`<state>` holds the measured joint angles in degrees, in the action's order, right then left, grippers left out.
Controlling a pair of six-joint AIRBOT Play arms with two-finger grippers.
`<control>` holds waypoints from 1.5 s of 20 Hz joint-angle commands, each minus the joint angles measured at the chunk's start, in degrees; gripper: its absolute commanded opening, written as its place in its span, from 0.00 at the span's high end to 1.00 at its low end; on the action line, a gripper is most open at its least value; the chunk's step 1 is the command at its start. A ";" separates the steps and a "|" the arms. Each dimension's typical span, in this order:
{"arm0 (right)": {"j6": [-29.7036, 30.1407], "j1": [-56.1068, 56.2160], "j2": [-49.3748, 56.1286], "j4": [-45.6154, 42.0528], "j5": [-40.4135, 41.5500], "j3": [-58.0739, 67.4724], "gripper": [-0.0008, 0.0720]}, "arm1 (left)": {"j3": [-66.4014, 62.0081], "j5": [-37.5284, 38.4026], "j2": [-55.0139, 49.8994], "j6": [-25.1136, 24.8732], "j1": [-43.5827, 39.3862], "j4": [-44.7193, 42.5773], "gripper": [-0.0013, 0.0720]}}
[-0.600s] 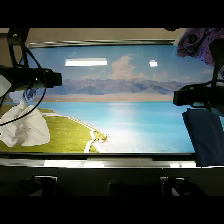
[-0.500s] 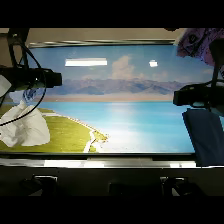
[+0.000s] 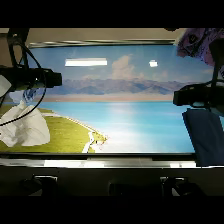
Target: Fold the clothes and pants, and hang the long-sleeved shirts on hangers.
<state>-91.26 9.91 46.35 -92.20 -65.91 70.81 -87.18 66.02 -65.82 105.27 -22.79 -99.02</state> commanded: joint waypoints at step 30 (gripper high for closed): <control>-0.04 0.00 -0.04 0.04 -0.02 0.07 0.94 | 10.34 18.10 2.69 10.21 26.56 0.42 0.01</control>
<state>-91.29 9.91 46.35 -92.20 -65.89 70.81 -81.95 78.13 -64.49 115.46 -5.56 -98.61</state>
